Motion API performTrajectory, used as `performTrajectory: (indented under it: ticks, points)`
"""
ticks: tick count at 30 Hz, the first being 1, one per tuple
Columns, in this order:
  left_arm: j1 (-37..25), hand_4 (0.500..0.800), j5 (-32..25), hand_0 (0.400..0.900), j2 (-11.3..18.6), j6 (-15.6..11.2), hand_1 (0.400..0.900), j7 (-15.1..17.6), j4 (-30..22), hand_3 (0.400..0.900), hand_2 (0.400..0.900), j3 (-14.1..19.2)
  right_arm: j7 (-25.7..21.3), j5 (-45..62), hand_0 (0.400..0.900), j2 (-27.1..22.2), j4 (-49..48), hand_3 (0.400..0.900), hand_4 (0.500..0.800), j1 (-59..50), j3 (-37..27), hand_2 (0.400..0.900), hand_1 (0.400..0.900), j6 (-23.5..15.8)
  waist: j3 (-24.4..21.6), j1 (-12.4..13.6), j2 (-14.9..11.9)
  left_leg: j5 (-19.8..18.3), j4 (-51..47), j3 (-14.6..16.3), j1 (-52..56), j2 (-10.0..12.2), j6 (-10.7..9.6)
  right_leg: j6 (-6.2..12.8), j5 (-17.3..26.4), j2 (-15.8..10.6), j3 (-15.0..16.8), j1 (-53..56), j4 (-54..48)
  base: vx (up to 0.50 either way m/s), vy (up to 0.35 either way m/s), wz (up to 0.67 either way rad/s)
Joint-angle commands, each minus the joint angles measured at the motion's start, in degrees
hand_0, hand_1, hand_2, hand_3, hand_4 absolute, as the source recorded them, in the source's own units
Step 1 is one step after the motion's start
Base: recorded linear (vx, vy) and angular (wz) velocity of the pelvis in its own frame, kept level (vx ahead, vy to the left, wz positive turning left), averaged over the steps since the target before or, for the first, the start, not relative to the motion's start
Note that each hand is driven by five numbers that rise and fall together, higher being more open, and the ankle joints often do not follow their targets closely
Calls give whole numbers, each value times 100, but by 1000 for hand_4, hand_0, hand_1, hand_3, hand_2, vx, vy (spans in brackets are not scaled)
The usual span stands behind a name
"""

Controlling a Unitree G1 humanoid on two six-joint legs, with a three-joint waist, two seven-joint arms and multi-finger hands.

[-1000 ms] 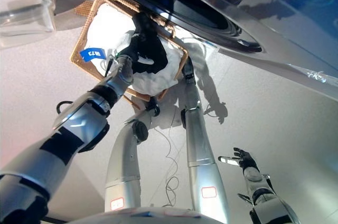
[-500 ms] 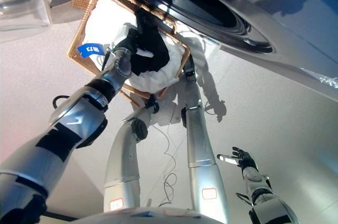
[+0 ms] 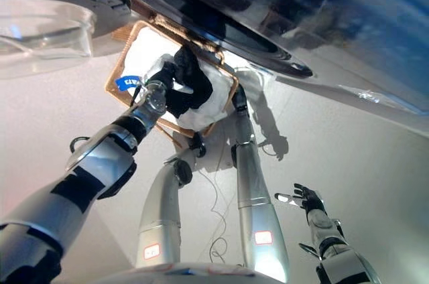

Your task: Put the clothes in the basket into the washing machine.

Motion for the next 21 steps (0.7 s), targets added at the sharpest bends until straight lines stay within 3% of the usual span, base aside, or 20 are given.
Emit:
performTrajectory:
  ticks: [1,3,6,9,12,15,21]
  points:
    - [-129,500,-99,400,285,-199,400,151,113,400,400,451,36,-168,900,-491,92,900,800,360,58,900,900,178,143,-38,16,652,-1510,-500,619,-373,-110,-242,-614,176,-701,966,-76,39,-36,4]
    - [-34,500,-240,400,367,-249,400,105,54,400,400,569,58,-211,900,-520,35,900,800,419,26,900,900,180,126,-41,6,727,-1736,-534,911,-391,-138,-219,-549,151,-732,1305,-298,18,-17,3]
    - [211,500,-994,400,356,-419,400,54,22,400,400,1088,85,-260,900,-476,0,900,800,450,-11,900,900,157,99,-11,-31,866,-2086,-562,1356,-443,-199,-184,-477,143,-787,1773,-632,8,-16,-2]
    - [538,500,-2327,400,251,-662,400,-156,-125,400,400,1900,78,-229,900,-438,25,900,800,461,-100,900,900,170,28,65,-41,976,-2390,-623,1688,-469,-258,-169,-427,132,-822,2101,-874,15,-36,4]
    - [774,500,-3475,400,-7,-870,400,-408,-398,400,400,2357,101,-162,900,-422,107,900,800,414,-106,900,900,213,-17,128,-61,1221,-2607,-602,1916,-510,-261,-201,-269,93,-878,2325,-1039,-35,-38,8]
    - [964,500,-4155,400,-387,-1053,400,-569,-757,400,400,2548,143,-41,900,-413,182,900,800,358,-79,900,900,241,-77,198,-67,1271,-2730,-644,2149,-517,-278,-197,-252,83,-914,2589,-1165,-11,-34,5]
    - [1181,500,-5022,400,-1203,-1425,400,-593,-1382,400,400,2678,141,247,900,-399,316,900,800,217,-8,900,900,250,-207,298,-82,1302,-2885,-688,2569,-518,-312,-210,-265,82,-968,3048,-1316,39,-34,5]
